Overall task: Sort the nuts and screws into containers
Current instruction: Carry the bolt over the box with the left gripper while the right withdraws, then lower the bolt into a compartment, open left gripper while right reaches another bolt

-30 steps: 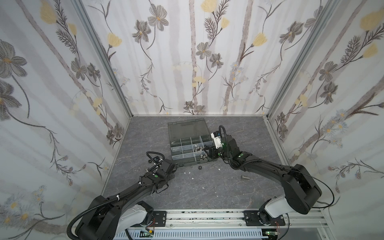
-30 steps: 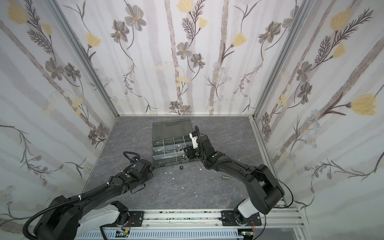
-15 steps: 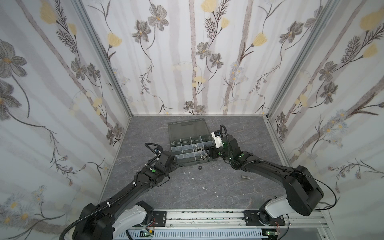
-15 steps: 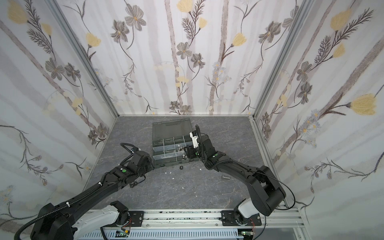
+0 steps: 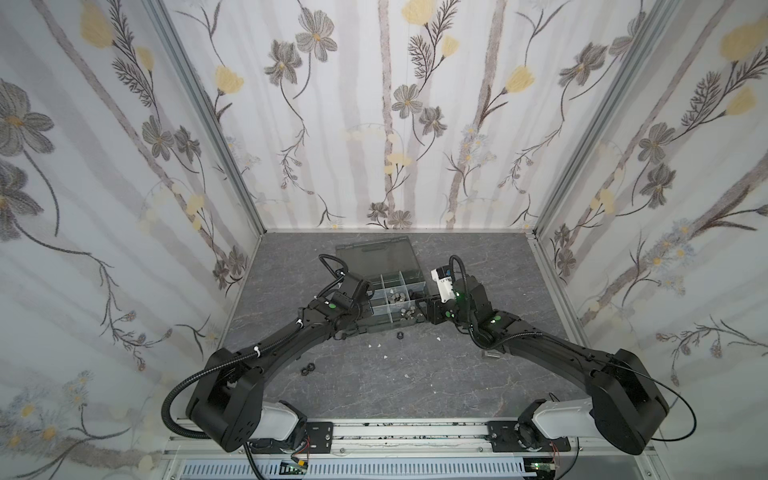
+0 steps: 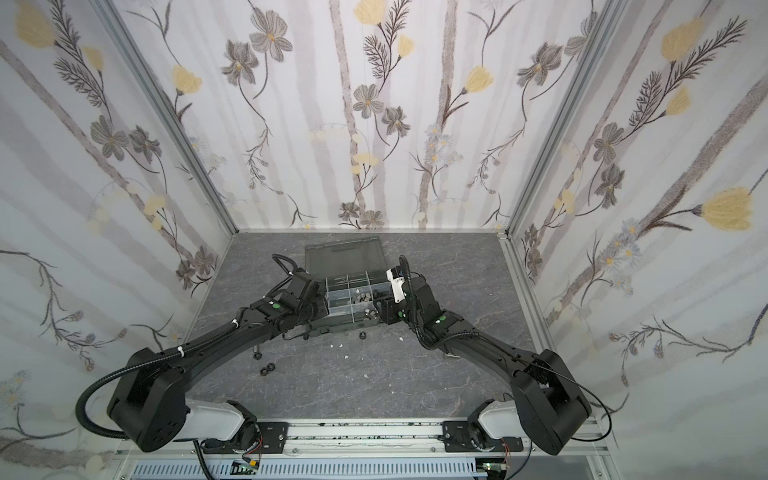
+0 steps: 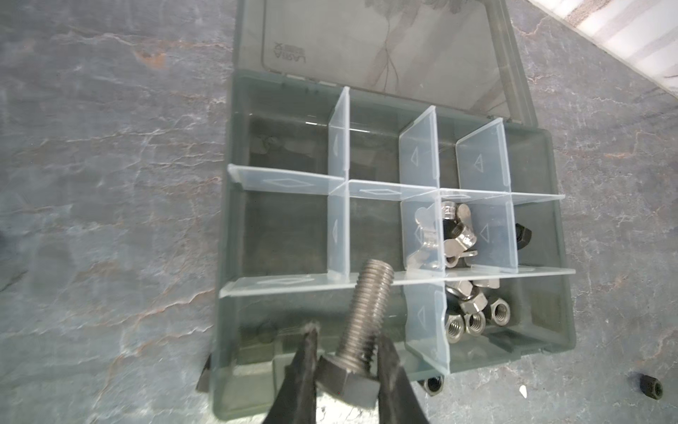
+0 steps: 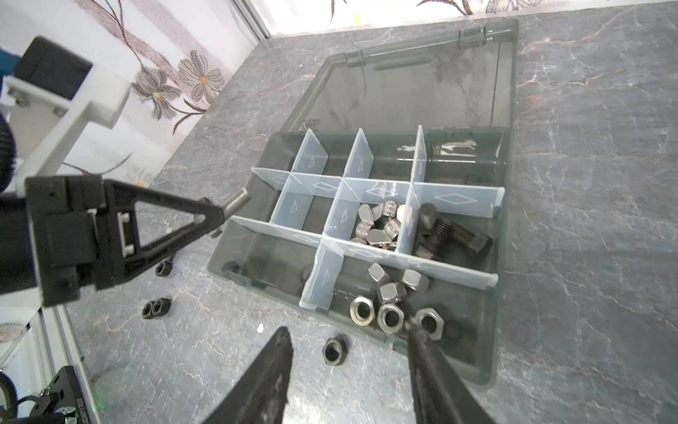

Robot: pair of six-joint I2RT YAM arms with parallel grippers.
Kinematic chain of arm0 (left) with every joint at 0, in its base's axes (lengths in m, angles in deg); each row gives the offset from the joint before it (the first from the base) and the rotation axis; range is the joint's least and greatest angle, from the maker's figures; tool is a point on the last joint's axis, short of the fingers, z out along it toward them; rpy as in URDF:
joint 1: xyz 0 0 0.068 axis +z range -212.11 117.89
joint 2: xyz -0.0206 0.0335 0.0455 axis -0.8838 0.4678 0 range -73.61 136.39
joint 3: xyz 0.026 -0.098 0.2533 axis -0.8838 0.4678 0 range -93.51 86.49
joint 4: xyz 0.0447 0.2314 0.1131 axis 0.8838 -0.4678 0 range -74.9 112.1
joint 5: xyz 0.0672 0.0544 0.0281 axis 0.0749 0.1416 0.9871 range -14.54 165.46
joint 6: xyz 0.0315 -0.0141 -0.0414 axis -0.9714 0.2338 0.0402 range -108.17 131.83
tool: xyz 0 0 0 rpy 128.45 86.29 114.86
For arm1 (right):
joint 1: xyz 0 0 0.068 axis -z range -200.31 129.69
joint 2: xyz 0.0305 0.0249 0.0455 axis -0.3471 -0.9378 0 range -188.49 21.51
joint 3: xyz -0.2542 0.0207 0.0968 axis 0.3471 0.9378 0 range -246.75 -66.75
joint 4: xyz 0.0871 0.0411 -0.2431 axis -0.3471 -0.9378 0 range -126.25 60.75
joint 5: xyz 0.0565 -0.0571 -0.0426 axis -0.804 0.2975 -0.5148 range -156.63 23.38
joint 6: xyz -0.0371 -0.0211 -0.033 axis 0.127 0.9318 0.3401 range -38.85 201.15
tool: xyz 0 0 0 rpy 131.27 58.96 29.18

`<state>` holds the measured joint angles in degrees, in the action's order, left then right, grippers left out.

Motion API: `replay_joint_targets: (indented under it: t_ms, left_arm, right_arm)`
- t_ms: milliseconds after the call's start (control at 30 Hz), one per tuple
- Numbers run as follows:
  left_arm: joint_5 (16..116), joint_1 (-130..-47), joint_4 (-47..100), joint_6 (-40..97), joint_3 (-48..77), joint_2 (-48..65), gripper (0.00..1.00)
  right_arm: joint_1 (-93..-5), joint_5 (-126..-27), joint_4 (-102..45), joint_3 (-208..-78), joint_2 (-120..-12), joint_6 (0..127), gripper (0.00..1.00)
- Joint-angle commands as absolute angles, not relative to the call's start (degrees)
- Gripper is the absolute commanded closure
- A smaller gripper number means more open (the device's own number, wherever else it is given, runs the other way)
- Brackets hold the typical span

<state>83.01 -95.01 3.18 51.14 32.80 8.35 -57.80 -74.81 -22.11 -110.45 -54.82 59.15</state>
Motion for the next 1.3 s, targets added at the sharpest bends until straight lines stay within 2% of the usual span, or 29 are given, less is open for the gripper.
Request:
replay_joint_targets:
  t_ms: [0,467,567,733,1067,1267]
  left_arm:
    - [81.5,-94.9,6.6,49.4,29.8,12.2,0.82]
    - [79.0,-94.3,8.8,48.0,20.8,25.8,0.81]
    - [78.7,-94.2,8.9,48.0,20.3,27.1,0.73]
    - [78.8,-94.0,9.0,48.0,20.9,26.4,0.58]
    - [77.4,-94.2,11.2,48.4,25.0,19.1,0.43]
    - [76.5,-95.0,13.2,47.9,29.0,13.2,0.34]
  right_arm:
    - [-57.7,-73.1,-24.1,-107.3,-51.9,59.6,0.48]
    - [-56.8,-67.8,-30.1,-98.2,-38.0,58.1,0.46]
    - [-56.0,-65.1,-31.5,-97.3,-36.7,55.0,0.47]
    - [-54.1,-62.4,-36.4,-96.3,-36.0,52.6,0.42]
    - [-51.4,-60.5,-44.7,-94.9,-32.0,50.4,0.30]
    - [-51.3,-60.3,-47.2,-92.2,-30.5,44.6,0.26]
